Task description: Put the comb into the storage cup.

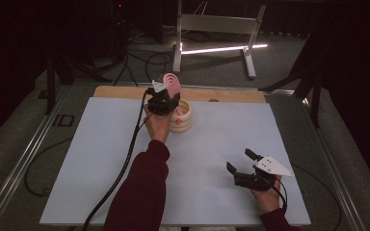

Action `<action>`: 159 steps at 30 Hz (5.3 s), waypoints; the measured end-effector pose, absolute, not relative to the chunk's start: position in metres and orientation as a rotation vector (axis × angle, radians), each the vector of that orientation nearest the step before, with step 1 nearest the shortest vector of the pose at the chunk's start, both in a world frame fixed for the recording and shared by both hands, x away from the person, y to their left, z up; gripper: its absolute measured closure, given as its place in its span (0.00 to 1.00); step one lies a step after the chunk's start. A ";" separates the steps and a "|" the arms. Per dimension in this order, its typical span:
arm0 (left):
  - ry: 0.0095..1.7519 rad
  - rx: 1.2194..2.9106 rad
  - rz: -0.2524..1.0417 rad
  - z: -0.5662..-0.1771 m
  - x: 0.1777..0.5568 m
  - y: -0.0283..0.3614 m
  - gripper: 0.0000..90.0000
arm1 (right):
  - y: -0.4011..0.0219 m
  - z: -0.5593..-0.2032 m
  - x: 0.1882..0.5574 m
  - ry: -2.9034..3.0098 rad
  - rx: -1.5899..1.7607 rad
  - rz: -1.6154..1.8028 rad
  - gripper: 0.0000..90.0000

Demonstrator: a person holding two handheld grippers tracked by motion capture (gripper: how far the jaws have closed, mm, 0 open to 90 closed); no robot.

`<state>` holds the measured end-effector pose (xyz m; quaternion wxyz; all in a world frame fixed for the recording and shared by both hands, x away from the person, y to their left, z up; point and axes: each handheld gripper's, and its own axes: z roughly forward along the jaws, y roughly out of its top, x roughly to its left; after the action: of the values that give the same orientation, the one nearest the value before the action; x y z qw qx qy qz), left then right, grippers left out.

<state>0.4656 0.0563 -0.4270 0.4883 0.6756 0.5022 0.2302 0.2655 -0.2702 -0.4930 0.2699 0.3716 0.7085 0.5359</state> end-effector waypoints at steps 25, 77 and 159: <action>1.229 1.672 0.529 -0.439 0.470 0.050 0.71 | -0.272 -0.494 0.267 1.906 1.009 1.443 0.13; 1.243 1.832 0.513 -0.442 0.476 0.068 0.63 | -0.272 -0.493 0.266 1.899 1.008 1.449 0.13; 1.127 1.768 0.553 -0.417 0.432 0.128 0.00 | -0.265 -0.496 0.266 1.933 0.987 1.434 0.13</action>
<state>0.4316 0.1283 -0.4171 0.4676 0.7208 0.4594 0.2253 0.2656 -0.2651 -0.4963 0.2671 0.3656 0.7161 0.5312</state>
